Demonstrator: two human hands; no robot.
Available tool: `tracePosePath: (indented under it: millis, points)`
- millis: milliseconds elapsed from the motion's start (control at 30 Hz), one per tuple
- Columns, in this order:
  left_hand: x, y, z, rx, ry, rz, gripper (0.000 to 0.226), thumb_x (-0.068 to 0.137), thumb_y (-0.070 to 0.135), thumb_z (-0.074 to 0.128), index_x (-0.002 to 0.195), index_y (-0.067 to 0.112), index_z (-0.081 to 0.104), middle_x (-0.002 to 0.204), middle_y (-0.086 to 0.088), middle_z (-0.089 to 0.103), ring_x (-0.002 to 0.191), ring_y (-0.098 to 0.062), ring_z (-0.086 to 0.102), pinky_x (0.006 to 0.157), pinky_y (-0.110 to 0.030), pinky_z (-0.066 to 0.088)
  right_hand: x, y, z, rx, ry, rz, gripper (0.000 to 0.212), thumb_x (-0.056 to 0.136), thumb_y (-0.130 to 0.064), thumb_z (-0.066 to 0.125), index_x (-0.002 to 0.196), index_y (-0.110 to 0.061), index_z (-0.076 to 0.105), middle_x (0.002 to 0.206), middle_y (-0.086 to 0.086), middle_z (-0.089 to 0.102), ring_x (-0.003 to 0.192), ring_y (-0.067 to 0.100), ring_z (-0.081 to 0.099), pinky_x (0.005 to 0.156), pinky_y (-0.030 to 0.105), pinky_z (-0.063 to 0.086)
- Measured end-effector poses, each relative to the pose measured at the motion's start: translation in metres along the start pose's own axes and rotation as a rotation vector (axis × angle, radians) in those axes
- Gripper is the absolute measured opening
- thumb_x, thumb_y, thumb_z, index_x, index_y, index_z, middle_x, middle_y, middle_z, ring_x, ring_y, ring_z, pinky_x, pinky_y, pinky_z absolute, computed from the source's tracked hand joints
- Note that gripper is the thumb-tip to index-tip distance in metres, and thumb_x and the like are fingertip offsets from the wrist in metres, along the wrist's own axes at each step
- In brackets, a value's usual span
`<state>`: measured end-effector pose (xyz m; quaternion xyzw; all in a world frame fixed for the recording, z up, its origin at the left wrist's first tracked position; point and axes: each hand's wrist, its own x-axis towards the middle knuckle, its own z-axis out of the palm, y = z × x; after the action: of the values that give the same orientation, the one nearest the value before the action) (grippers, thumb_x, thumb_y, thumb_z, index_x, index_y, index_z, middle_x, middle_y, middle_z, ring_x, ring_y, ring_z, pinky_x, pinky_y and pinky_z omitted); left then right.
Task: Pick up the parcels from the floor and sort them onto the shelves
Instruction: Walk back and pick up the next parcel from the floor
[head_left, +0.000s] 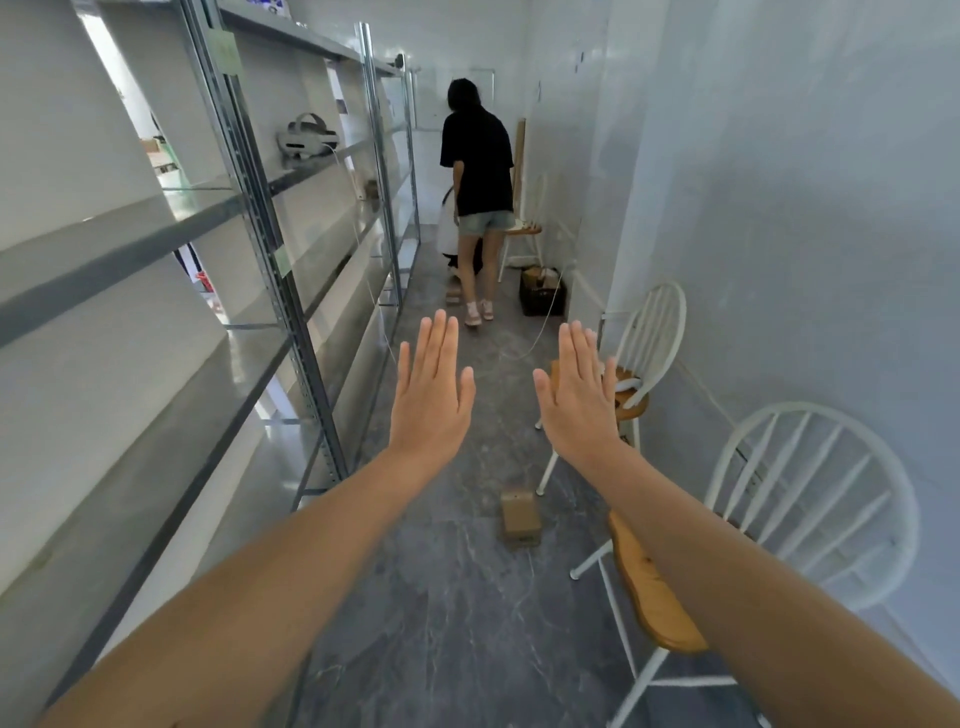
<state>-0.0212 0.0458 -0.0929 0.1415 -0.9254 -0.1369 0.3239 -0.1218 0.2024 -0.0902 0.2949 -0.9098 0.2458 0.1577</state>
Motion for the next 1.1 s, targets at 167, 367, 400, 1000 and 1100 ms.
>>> tracePosePath:
  millis: [167,367,400,1000,1100]
  points:
    - [0.009,-0.025,0.013,0.017,-0.013,-0.022,0.060,0.108,0.031,0.027,0.161,0.015,0.003,0.169,0.002,-0.005,0.154,-0.009,-0.014,0.126,-0.041,-0.009,0.011,-0.004,0.025,-0.017,-0.041,0.008,0.064,0.105,-0.042,0.022,0.159,-0.015,-0.002,0.167,0.001,-0.006,0.153,0.016,-0.011,0.122,0.041,-0.010]
    - [0.031,-0.031,0.049,-0.008,-0.036,-0.085,0.061,0.108,0.031,0.025,0.161,0.014,0.002,0.170,0.000,-0.004,0.155,-0.011,-0.012,0.127,-0.042,-0.005,0.038,0.013,0.045,-0.025,-0.063,-0.012,0.064,0.105,-0.042,0.022,0.159,-0.016,-0.002,0.167,-0.001,-0.006,0.153,0.015,-0.011,0.122,0.040,-0.010]
    - [0.035,-0.030,0.057,-0.009,-0.045,-0.079,0.061,0.108,0.031,0.025,0.161,0.014,0.002,0.170,0.000,-0.005,0.155,-0.011,-0.012,0.127,-0.042,-0.005,0.045,0.018,0.048,-0.026,-0.066,-0.008,0.064,0.106,-0.042,0.021,0.159,-0.016,-0.002,0.167,-0.001,-0.006,0.153,0.015,-0.012,0.122,0.040,-0.010]
    - [0.206,0.014,0.179,0.005,-0.032,-0.078,0.061,0.108,0.031,0.025,0.161,0.014,0.000,0.169,0.002,-0.007,0.154,-0.010,-0.015,0.126,-0.039,-0.009,0.226,0.141,0.074,0.025,-0.091,-0.051,0.064,0.106,-0.043,0.020,0.159,-0.015,-0.002,0.167,0.001,-0.007,0.153,0.016,-0.012,0.122,0.043,-0.009]
    - [0.220,0.022,0.198,-0.001,-0.031,-0.081,0.061,0.108,0.030,0.026,0.161,0.014,0.000,0.169,0.002,-0.007,0.154,-0.010,-0.015,0.126,-0.040,-0.008,0.247,0.156,0.081,0.017,-0.101,-0.054,0.064,0.106,-0.043,0.020,0.158,-0.015,-0.003,0.167,0.001,-0.008,0.152,0.016,-0.013,0.122,0.043,-0.010]
